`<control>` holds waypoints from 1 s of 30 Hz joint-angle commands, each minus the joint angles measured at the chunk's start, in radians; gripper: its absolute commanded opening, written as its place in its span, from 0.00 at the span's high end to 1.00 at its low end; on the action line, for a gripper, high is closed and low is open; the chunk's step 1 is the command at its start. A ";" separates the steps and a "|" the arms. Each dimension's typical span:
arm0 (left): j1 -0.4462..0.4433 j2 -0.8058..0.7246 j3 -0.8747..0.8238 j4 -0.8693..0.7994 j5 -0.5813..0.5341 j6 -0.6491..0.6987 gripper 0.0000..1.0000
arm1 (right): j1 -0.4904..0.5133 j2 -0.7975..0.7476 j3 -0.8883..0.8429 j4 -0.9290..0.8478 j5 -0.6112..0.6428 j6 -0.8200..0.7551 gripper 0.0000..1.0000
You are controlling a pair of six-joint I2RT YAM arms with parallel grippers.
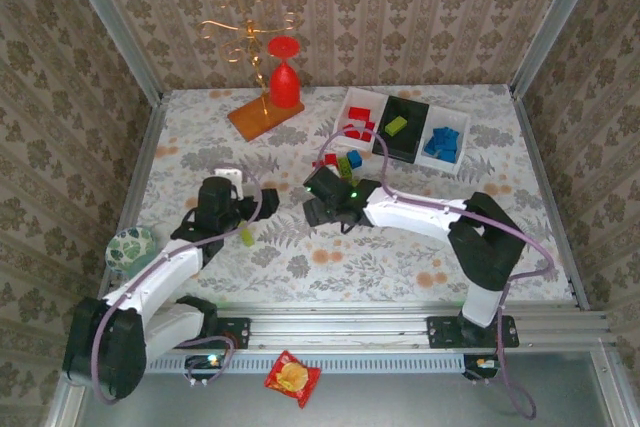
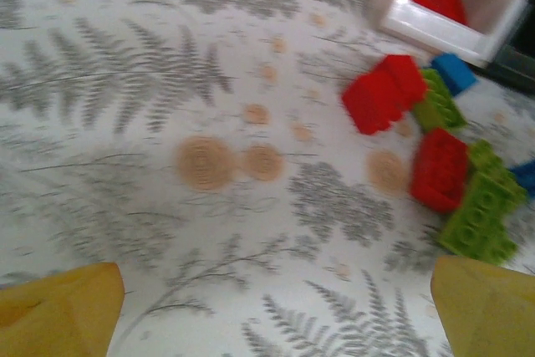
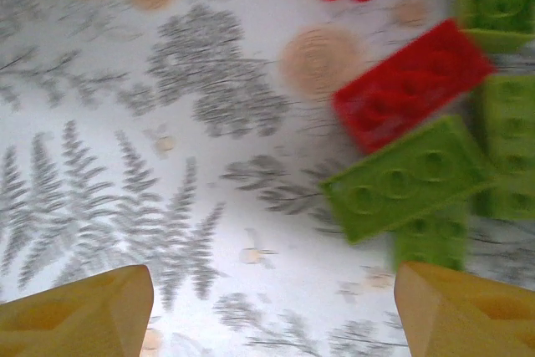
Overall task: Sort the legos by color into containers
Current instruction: Pick up the lego from the middle-left of the table.
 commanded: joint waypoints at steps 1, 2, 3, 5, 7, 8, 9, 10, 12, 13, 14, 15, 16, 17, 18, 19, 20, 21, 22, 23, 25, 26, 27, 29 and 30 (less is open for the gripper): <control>0.074 -0.056 -0.017 -0.080 -0.049 -0.043 0.05 | 0.041 0.042 0.031 0.106 -0.088 0.004 0.23; 0.098 -0.070 -0.011 -0.093 -0.050 -0.045 0.05 | 0.051 0.044 0.025 0.133 -0.102 0.001 0.23; 0.122 -0.080 0.004 -0.109 -0.050 -0.049 0.05 | 0.062 0.038 0.010 0.172 -0.112 -0.005 0.23; 0.157 -0.088 0.041 -0.139 -0.044 -0.059 0.05 | 0.076 0.021 -0.034 0.259 -0.134 -0.013 0.23; 0.180 -0.086 0.089 -0.163 -0.028 -0.076 0.05 | 0.089 0.010 -0.071 0.341 -0.165 -0.016 0.23; 0.190 -0.085 0.118 -0.179 -0.016 -0.083 0.06 | 0.100 0.008 -0.083 0.376 -0.172 -0.026 0.23; 0.196 -0.080 0.150 -0.195 -0.004 -0.085 0.06 | 0.114 0.012 -0.086 0.396 -0.171 -0.037 0.23; 0.200 -0.074 0.182 -0.213 0.002 -0.086 0.06 | 0.128 0.018 -0.082 0.406 -0.168 -0.047 0.23; 0.211 -0.041 0.264 -0.273 0.036 -0.080 0.06 | 0.159 0.036 -0.073 0.431 -0.162 -0.064 0.23; 0.217 -0.023 0.301 -0.303 0.049 -0.075 0.06 | 0.170 0.044 -0.072 0.447 -0.161 -0.066 0.23; 0.223 -0.006 0.339 -0.335 0.062 -0.068 0.06 | 0.182 0.054 -0.073 0.465 -0.162 -0.063 0.23; 0.229 0.004 0.365 -0.357 0.068 -0.063 0.06 | 0.189 0.063 -0.075 0.484 -0.163 -0.058 0.23; 0.239 0.011 0.389 -0.374 0.074 -0.061 0.06 | 0.198 0.072 -0.077 0.506 -0.171 -0.053 0.23; 0.252 0.015 0.409 -0.385 0.085 -0.061 0.06 | 0.206 0.086 -0.075 0.522 -0.174 -0.048 0.23; 0.267 0.018 0.423 -0.390 0.098 -0.067 0.06 | 0.211 0.101 -0.072 0.540 -0.175 -0.043 0.23; 0.285 0.019 0.437 -0.390 0.114 -0.075 0.06 | 0.217 0.118 -0.065 0.555 -0.179 -0.040 0.22; 0.300 0.017 0.445 -0.383 0.124 -0.083 0.06 | 0.223 0.139 -0.049 0.564 -0.183 -0.037 0.22; 0.308 0.015 0.448 -0.370 0.126 -0.090 0.06 | 0.229 0.157 -0.037 0.566 -0.182 -0.039 0.22; 0.315 0.014 0.449 -0.358 0.126 -0.097 0.06 | 0.237 0.179 -0.015 0.569 -0.176 -0.045 0.22; 0.319 0.014 0.452 -0.346 0.122 -0.102 0.06 | 0.242 0.200 0.003 0.571 -0.171 -0.049 0.22; 0.319 0.022 0.461 -0.336 0.117 -0.101 0.06 | 0.246 0.238 0.035 0.567 -0.162 -0.046 0.21; 0.321 0.030 0.469 -0.338 0.117 -0.101 0.06 | 0.245 0.265 0.056 0.566 -0.164 -0.038 0.21; 0.320 0.035 0.475 -0.341 0.119 -0.099 0.06 | 0.247 0.278 0.068 0.567 -0.171 -0.037 0.21; 0.320 0.040 0.482 -0.348 0.119 -0.097 0.06 | 0.257 0.318 0.109 0.569 -0.166 -0.042 0.19; 0.320 0.039 0.480 -0.345 0.122 -0.098 0.06 | 0.259 0.340 0.134 0.552 -0.157 -0.042 0.19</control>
